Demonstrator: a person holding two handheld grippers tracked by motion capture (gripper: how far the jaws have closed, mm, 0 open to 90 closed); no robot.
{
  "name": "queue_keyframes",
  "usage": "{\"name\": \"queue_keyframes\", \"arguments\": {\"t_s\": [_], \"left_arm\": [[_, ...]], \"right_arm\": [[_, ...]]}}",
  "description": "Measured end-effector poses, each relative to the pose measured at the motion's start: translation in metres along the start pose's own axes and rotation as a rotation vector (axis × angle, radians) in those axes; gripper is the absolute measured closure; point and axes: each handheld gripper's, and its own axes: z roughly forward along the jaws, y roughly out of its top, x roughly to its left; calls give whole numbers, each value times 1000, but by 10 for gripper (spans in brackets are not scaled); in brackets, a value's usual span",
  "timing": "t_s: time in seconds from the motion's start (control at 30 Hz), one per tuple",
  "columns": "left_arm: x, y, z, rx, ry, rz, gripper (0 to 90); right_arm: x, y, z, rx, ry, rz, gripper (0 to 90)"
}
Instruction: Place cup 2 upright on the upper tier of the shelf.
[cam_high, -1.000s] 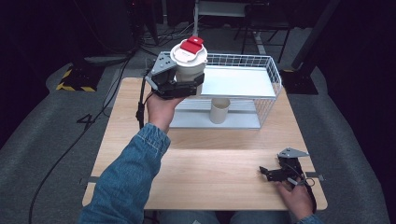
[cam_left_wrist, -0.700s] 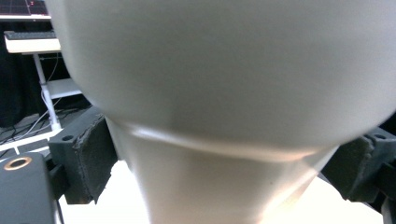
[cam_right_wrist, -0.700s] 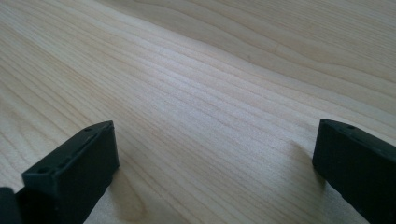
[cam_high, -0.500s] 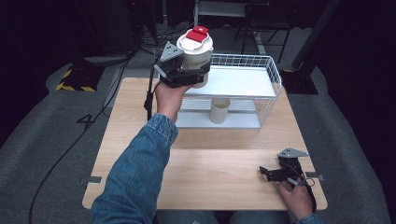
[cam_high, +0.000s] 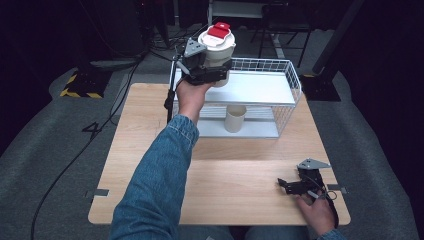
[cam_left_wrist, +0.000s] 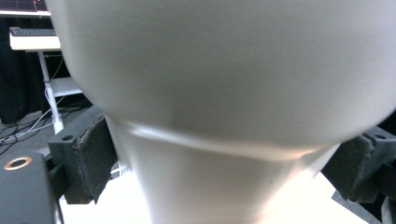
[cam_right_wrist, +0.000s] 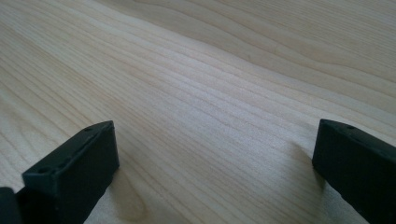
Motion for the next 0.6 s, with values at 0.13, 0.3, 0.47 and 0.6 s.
{"name": "queue_keyframes", "arguments": {"t_s": [0.13,0.3,0.47,0.6], "left_arm": [[-1,1,11,-3,3,-6,107],[-6,1,25,25,16,21,107],[-10,-2,36,23,12,1,107],[-12,-5,43,35,11,-7,107]], "right_arm": [[0,0,0,0,0,1,4],[0,0,0,0,0,1,4],[0,0,0,0,0,1,4],[0,0,0,0,0,0,4]]}}
